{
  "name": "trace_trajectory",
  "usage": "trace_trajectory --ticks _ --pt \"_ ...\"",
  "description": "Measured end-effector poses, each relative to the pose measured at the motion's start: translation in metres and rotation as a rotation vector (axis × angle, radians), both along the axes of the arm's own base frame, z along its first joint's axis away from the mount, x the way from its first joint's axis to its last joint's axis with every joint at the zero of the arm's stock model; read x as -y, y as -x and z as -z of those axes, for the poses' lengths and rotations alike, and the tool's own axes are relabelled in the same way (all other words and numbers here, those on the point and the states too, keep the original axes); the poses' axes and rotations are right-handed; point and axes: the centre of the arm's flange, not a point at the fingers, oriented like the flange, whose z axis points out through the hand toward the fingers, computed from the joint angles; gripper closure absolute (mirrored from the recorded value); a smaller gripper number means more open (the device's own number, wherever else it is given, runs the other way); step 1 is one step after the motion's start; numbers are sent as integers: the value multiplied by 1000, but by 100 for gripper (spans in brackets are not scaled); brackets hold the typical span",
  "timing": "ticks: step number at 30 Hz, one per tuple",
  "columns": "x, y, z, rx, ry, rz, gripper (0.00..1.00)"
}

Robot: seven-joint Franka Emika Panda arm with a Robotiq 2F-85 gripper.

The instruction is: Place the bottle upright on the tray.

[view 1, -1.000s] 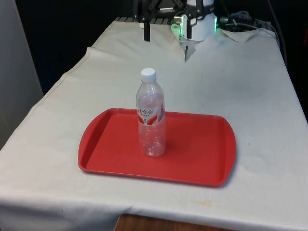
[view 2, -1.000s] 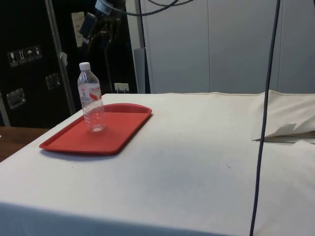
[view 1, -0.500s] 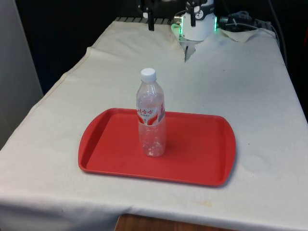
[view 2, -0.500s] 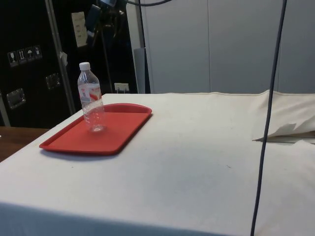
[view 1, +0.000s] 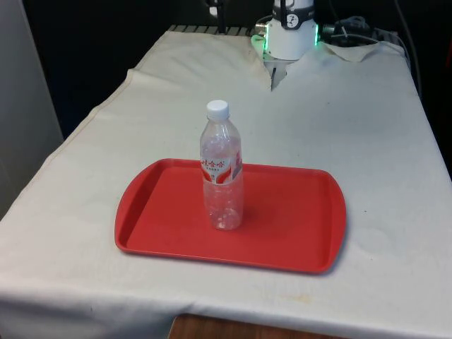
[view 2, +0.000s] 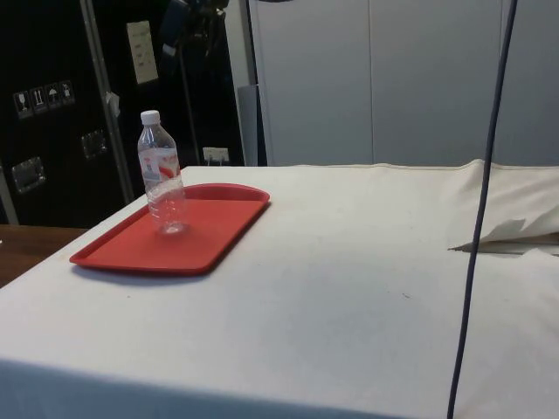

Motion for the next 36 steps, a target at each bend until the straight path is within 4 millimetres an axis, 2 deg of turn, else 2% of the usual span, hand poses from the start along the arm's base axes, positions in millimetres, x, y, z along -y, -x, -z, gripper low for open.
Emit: trace_trajectory --ticks 19,36 --pt "6 15 -17 3 35 -104 0" --pt "19 21 -19 -28 50 -164 0"
